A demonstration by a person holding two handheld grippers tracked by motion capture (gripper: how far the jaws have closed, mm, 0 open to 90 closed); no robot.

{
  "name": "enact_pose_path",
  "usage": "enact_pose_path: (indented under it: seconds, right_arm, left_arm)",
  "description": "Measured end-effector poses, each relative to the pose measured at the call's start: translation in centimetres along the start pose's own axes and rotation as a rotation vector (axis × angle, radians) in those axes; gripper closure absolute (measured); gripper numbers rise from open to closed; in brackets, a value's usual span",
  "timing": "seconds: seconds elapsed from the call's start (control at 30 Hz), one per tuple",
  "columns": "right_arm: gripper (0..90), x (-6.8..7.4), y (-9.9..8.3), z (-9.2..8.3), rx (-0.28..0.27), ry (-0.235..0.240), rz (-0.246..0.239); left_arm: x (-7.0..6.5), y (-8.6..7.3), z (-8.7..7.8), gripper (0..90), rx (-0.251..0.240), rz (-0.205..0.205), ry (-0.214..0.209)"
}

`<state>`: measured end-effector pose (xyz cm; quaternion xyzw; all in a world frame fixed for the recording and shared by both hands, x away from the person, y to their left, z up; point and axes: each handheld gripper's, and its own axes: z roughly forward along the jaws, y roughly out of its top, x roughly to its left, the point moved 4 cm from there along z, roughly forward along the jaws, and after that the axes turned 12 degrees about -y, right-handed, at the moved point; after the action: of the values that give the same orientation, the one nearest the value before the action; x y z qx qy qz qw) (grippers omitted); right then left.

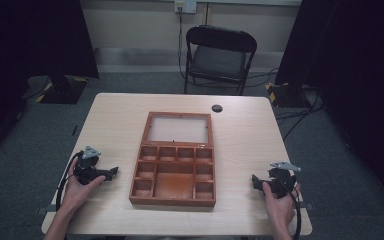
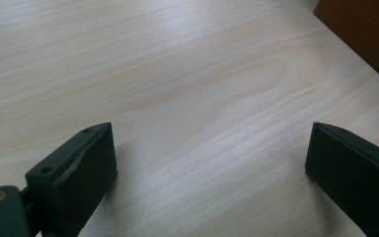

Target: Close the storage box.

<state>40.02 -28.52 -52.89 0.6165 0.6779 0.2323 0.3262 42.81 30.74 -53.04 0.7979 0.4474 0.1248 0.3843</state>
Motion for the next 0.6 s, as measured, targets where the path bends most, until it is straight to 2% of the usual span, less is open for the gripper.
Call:
enact_pose_path:
  seconds: [0.1,0.23,0.3,0.4,0.47,0.5,0.53,0.6]
  right_arm:
    - [1.6,0.0,0.0,0.0,0.001,-0.004,0.003]
    - [0.1,0.0,0.0,0.0,0.008,-0.017,0.017]
    - [0.2,0.0,0.0,0.0,0.011,-0.028,0.03]
    - [0.3,0.1,0.0,-0.1,0.014,-0.034,0.041]
    - [2.2,0.1,0.1,-0.1,0.019,-0.024,0.035]
    - [13.7,0.2,0.3,-0.2,0.012,-0.022,0.038]
    - [17.0,0.4,0.5,-0.3,0.005,-0.011,0.037]
    - [14.6,0.6,0.6,-0.3,0.007,0.002,0.024]
  left_arm:
    - [0.0,0.0,0.0,4.8,-0.001,-0.003,0.001]
    - [-0.1,0.3,0.2,6.2,0.002,0.013,-0.009]
    - [-0.2,0.4,0.3,9.6,-0.001,-0.002,-0.008]
    - [-0.3,0.6,0.1,18.2,0.012,0.003,-0.001]
    - [-0.5,0.9,0.2,18.4,0.031,-0.008,-0.002]
    - [-0.8,1.2,0.4,18.6,0.036,-0.004,-0.036]
    - [-0.8,1.2,0.4,18.7,0.036,-0.004,-0.036]
    - [-0.9,1.6,0.6,18.5,0.032,0.002,-0.034]
